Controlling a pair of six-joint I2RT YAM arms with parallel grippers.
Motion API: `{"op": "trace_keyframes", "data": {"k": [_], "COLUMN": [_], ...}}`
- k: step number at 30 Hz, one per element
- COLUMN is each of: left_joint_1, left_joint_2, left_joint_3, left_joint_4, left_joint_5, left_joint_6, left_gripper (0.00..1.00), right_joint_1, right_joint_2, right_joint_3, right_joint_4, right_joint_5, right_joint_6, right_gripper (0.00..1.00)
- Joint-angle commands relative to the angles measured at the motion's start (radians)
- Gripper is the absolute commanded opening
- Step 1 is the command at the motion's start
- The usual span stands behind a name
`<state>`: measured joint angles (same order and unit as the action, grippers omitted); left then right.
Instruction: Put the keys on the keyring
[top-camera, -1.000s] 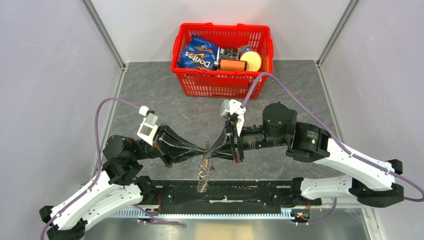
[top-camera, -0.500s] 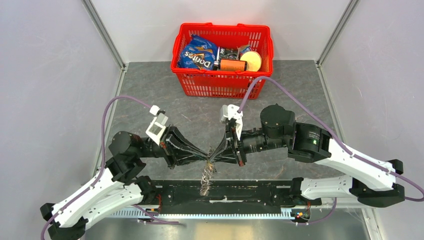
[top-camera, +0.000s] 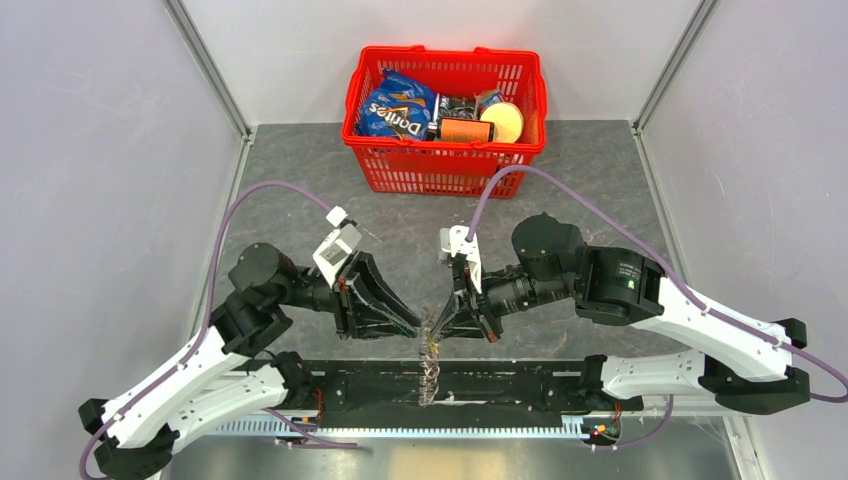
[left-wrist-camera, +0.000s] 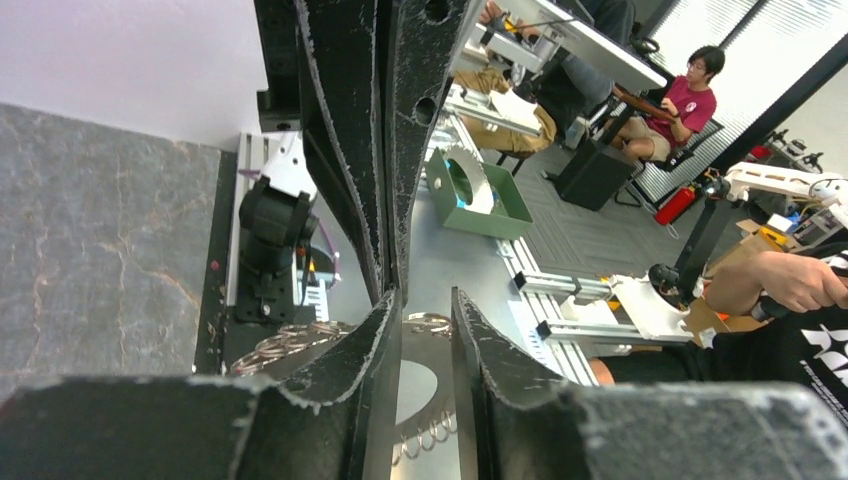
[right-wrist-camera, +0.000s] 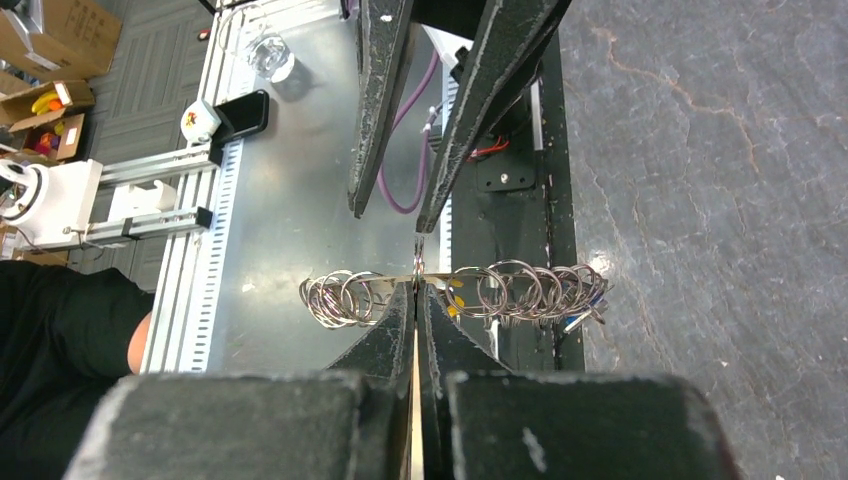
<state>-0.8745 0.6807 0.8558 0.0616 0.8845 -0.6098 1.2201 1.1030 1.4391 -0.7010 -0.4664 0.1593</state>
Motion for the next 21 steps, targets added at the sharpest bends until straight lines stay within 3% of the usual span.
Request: {"op": "trace_keyframes", "data": {"k": [1, 21], "left_joint_1": [0.000, 0.000], "left_joint_2": [0.013, 0.038], "left_joint_3": [0.048, 0.079], "left_joint_4": [-0.097, -0.214], "left_joint_5": [0.045, 0.035], "left_joint_6": [0.055, 0.122], "left_gripper": [0.32, 0.34], "right_joint_1": [0.004, 0.003], "right_joint_2": [-0.006, 0.071], "right_joint_3": [0.049, 0.093], "right_joint_4": [0.004, -0.030], "right_joint_5": [-0.034, -0.057], "right_joint_6": [-0.023, -0.037], "right_gripper": [0.00, 0.00]}}
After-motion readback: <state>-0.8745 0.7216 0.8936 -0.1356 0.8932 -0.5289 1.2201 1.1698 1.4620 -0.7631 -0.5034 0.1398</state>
